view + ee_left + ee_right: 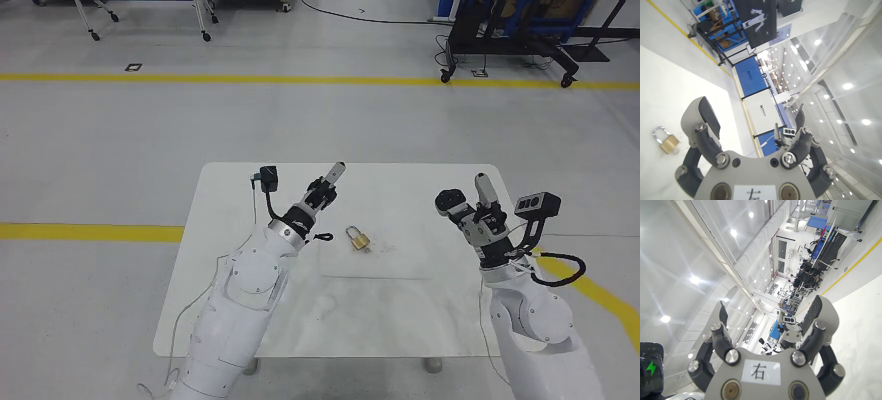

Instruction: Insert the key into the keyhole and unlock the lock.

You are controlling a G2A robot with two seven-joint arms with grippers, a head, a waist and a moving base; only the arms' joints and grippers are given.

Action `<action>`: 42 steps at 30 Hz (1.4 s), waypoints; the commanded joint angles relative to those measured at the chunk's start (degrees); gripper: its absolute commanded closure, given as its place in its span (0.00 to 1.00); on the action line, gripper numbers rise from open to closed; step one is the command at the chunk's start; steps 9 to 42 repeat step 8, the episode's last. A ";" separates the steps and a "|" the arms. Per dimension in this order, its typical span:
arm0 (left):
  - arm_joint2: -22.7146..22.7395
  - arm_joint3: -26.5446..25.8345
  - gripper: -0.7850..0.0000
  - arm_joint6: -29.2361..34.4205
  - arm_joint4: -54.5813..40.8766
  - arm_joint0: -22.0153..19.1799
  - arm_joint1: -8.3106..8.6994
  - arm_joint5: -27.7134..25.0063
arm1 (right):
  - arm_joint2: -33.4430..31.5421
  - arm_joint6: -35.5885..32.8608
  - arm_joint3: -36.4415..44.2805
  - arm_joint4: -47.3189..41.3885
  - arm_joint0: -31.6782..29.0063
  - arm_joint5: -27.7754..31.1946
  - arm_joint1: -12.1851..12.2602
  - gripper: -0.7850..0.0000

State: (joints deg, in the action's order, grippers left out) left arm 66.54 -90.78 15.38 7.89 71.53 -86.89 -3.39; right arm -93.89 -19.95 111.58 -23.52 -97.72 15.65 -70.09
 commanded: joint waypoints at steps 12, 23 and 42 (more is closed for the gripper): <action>-0.04 0.70 0.00 0.00 0.19 -0.15 0.00 0.20 | 0.01 0.01 -0.01 0.10 0.00 -0.01 0.00 0.00; -0.04 0.70 0.00 0.00 0.19 -0.15 0.00 0.20 | 0.01 0.01 -0.01 0.10 0.00 -0.01 0.00 0.00; -0.04 0.70 0.00 0.00 0.19 -0.15 0.00 0.20 | 0.01 0.01 -0.01 0.10 0.00 -0.01 0.00 0.00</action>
